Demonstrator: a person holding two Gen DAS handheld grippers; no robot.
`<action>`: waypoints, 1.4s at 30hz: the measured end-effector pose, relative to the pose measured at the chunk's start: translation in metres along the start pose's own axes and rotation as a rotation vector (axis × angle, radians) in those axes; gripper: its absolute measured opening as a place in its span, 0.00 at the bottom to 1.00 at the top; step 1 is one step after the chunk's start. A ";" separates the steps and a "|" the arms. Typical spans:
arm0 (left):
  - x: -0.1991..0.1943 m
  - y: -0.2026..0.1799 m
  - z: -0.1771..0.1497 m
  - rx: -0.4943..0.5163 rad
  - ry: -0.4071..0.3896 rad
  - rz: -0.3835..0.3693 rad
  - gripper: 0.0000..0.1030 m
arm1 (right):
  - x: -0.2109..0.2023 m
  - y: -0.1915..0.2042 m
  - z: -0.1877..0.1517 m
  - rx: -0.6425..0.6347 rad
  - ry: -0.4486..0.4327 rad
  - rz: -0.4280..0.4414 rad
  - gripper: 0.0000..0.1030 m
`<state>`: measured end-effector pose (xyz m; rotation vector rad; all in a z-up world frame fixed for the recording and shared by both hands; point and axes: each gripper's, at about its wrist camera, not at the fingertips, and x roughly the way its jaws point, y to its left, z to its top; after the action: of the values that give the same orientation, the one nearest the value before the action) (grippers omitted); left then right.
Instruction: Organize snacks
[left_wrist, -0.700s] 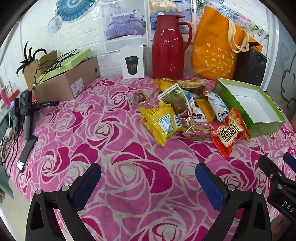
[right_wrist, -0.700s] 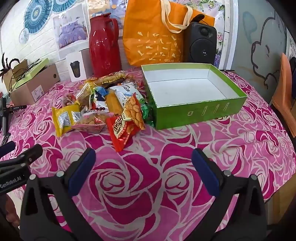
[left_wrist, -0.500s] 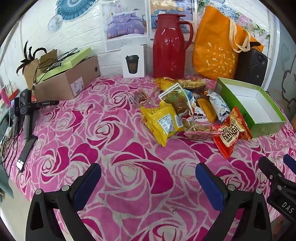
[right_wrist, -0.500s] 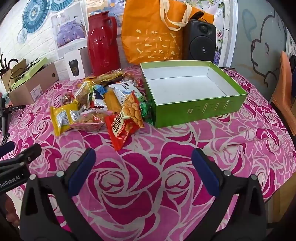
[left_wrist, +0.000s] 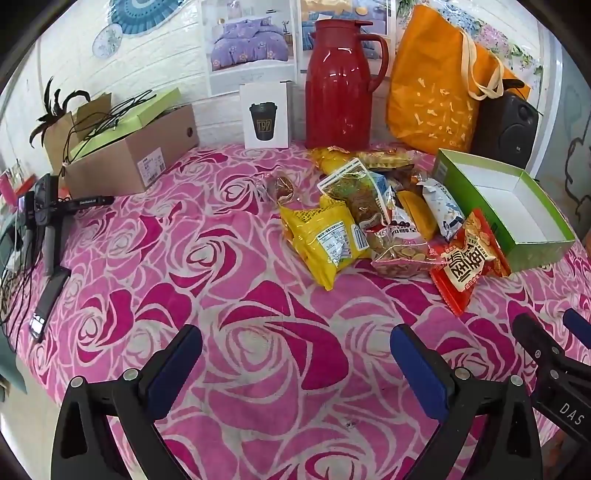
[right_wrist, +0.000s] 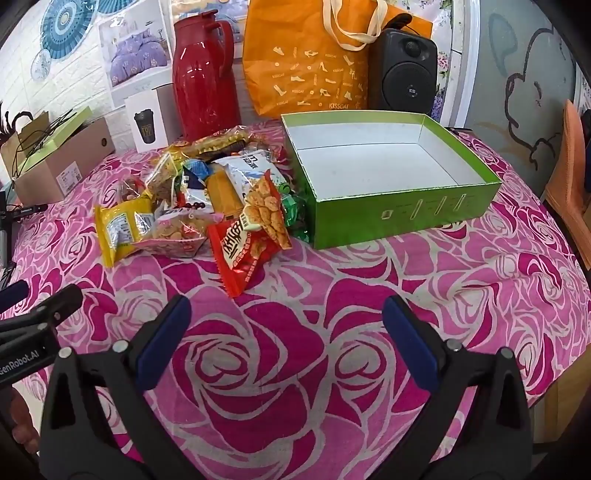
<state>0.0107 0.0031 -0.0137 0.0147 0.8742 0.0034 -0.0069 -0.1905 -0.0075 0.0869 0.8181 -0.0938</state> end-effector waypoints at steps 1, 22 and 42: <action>0.001 0.000 0.000 0.000 0.002 0.000 1.00 | 0.001 0.000 0.001 0.000 0.002 0.000 1.00; 0.006 -0.004 0.000 0.009 0.021 -0.003 1.00 | 0.006 0.000 0.001 -0.002 0.018 -0.004 1.00; 0.015 -0.006 0.003 0.016 0.042 -0.001 1.00 | 0.018 0.002 0.003 -0.004 0.048 0.002 1.00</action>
<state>0.0221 -0.0026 -0.0232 0.0288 0.9163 -0.0040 0.0076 -0.1901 -0.0182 0.0869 0.8664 -0.0886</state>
